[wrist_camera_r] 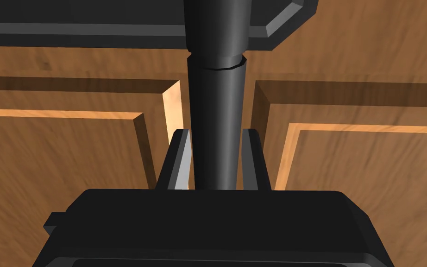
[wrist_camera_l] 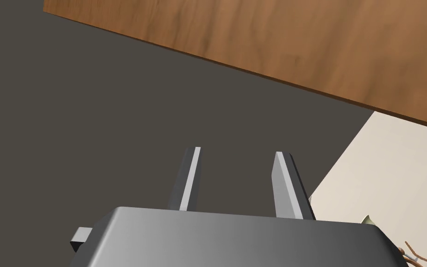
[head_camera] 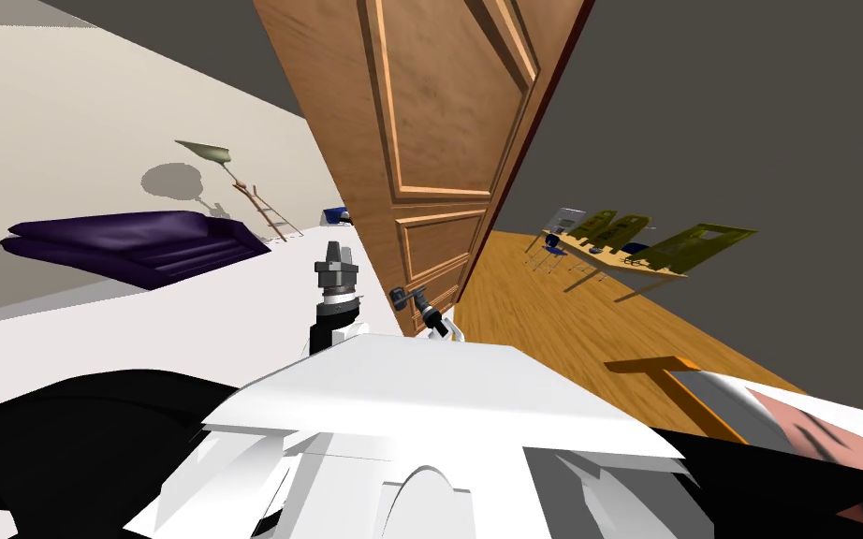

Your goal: Push the door open

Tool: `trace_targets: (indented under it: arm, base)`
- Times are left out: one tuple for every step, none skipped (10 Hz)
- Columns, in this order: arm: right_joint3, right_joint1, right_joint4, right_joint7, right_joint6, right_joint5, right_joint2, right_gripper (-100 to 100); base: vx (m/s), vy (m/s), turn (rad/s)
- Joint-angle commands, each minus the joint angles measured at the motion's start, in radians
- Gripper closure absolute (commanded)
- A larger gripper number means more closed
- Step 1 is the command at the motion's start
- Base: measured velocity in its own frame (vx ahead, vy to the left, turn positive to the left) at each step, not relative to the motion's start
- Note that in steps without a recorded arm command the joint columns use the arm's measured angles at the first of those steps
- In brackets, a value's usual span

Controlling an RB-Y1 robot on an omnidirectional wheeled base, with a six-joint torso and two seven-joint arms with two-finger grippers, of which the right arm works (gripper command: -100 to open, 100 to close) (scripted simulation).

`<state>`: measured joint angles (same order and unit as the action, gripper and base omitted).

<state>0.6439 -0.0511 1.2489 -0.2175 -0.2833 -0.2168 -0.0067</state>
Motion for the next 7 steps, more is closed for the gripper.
trace_targets:
  arm:
    - [-0.008, 0.014, 0.007, -0.005, 0.005, -0.016, 0.014, 100]
    - [-0.014, 0.023, 0.013, -0.008, 0.006, -0.025, 0.025, 100]
    - [-0.020, 0.031, 0.020, -0.011, 0.007, -0.035, 0.037, 100]
    - [-0.024, 0.026, 0.016, -0.009, 0.006, -0.028, 0.025, 100]
    - [-0.044, 0.022, 0.015, -0.006, 0.006, -0.024, 0.006, 100]
    - [-0.053, 0.021, 0.014, -0.003, 0.006, -0.022, -0.002, 100]
    - [-0.063, 0.019, 0.012, -0.001, 0.006, -0.020, -0.008, 100]
  base:
    - [0.046, 0.169, -0.106]
    - [0.043, 0.155, -0.118]
    - [0.044, 0.152, -0.104]
    - [0.028, 0.062, -0.047]
    - [0.047, 0.101, -0.040]
    - [0.086, 0.174, -0.093]
    - [0.062, 0.176, -0.071]
